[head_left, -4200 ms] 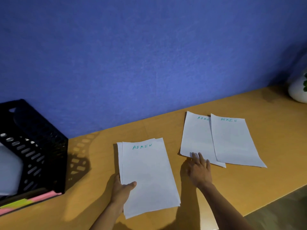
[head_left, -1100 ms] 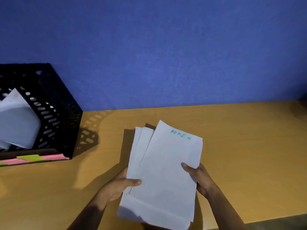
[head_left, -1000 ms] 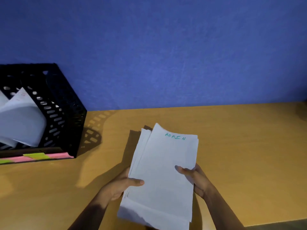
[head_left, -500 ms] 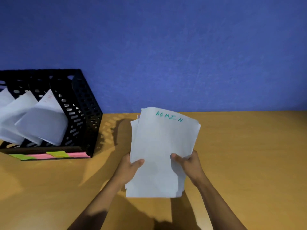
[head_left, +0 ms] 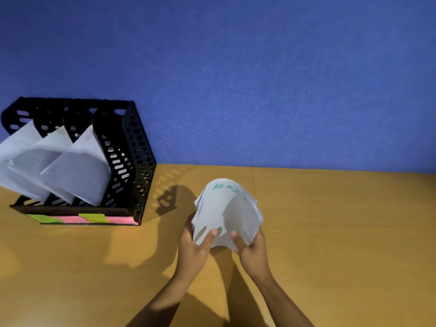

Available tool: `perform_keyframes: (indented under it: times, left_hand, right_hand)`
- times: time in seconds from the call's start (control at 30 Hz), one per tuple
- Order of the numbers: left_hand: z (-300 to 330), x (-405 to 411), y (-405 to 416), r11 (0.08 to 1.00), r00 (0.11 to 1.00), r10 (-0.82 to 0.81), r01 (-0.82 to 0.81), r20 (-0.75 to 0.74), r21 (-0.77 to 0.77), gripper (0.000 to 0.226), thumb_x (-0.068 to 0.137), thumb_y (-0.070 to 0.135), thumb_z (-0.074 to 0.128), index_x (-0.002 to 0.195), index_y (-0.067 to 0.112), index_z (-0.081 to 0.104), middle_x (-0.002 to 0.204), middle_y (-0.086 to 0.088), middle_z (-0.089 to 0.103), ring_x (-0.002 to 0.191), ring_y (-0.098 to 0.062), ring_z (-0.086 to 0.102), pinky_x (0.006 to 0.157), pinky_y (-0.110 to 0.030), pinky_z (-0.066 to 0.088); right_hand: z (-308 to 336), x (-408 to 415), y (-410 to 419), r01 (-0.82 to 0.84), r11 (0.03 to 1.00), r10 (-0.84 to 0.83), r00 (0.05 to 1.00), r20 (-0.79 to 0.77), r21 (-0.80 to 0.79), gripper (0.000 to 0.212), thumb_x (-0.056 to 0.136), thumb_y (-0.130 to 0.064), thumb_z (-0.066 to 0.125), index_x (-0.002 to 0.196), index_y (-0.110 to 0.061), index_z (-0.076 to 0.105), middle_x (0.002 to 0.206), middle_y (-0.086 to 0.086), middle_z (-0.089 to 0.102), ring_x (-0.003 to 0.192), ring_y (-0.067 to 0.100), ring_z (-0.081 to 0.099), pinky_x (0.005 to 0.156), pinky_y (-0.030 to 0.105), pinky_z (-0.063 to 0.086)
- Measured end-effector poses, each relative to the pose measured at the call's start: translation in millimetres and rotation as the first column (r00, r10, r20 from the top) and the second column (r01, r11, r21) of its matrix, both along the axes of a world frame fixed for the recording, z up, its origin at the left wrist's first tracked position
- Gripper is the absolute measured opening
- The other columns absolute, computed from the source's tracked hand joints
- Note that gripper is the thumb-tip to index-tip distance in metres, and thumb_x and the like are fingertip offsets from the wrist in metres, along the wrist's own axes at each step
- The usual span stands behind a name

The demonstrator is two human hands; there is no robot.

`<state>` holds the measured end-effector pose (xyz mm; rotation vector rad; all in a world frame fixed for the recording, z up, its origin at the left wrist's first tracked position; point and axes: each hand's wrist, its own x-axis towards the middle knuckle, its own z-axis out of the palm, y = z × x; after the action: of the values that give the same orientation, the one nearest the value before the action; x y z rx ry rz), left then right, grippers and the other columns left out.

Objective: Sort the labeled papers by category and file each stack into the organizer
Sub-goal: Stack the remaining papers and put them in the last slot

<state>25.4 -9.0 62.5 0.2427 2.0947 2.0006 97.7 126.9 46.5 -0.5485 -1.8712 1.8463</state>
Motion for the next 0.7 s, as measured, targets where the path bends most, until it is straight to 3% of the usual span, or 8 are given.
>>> perform_keyframes:
  times: [0.1,0.23,0.33,0.5,0.7]
  left_hand:
    - [-1.2,-5.5,-12.4,0.998,1.0,0.024,-0.025,0.018,0.051,0.049,0.071,0.027,0.08,0.117,0.02,0.064,0.107,0.0,0.073,0.103,-0.016,0.069,0.081,-0.039,0.059]
    - [14.4,-19.7,-16.0,0.992,0.998,0.061,-0.06,-0.012,0.111,0.046,0.066,0.032,0.082,0.107,0.016,0.069,0.1,-0.005,0.075,0.096,-0.022,0.071,0.078,-0.04,0.06]
    - [24.6,-30.6,-20.2,0.988,0.995,0.04,-0.025,-0.093,0.151,0.042,0.067,0.033,0.08,0.107,0.024,0.07,0.102,-0.004,0.074,0.099,-0.022,0.07,0.079,-0.041,0.059]
    - [33.9,-49.9,-27.7,0.988,0.972,-0.031,0.065,-0.232,0.139,0.055,0.065,0.032,0.083,0.116,0.034,0.06,0.112,0.012,0.066,0.102,-0.013,0.065,0.079,-0.024,0.055]
    - [37.8,-66.1,-25.5,0.99,0.965,-0.078,0.105,-0.252,0.098,0.06,0.051,0.05,0.089,0.104,0.044,0.062,0.102,0.019,0.067,0.095,-0.002,0.064,0.076,-0.015,0.051]
  right_hand:
    - [-4.6,3.5,3.8,0.018,0.996,-0.019,1.0,-0.005,-0.083,0.043,0.087,-0.016,0.067,0.128,-0.007,0.058,0.117,0.008,0.071,0.11,0.026,0.067,0.087,0.047,0.057]
    - [6.7,-0.4,14.1,0.006,0.997,-0.008,1.0,-0.022,-0.078,0.03,0.084,-0.014,0.071,0.114,-0.018,0.068,0.106,0.005,0.075,0.1,0.024,0.071,0.079,0.035,0.058]
    - [14.6,-4.4,23.0,0.0,0.997,-0.001,1.0,-0.012,-0.081,0.028,0.08,-0.014,0.072,0.108,-0.021,0.071,0.102,0.006,0.076,0.096,0.025,0.072,0.076,0.035,0.059]
    - [21.4,-6.7,31.9,-0.067,0.997,0.068,0.998,0.012,-0.039,0.03,0.079,-0.01,0.072,0.106,-0.023,0.072,0.105,0.0,0.075,0.098,0.018,0.07,0.076,0.023,0.055]
    - [28.7,-12.0,30.0,-0.128,0.989,0.131,0.991,0.032,-0.076,0.038,0.078,-0.009,0.077,0.113,-0.022,0.071,0.107,0.005,0.076,0.1,0.022,0.071,0.082,0.032,0.058]
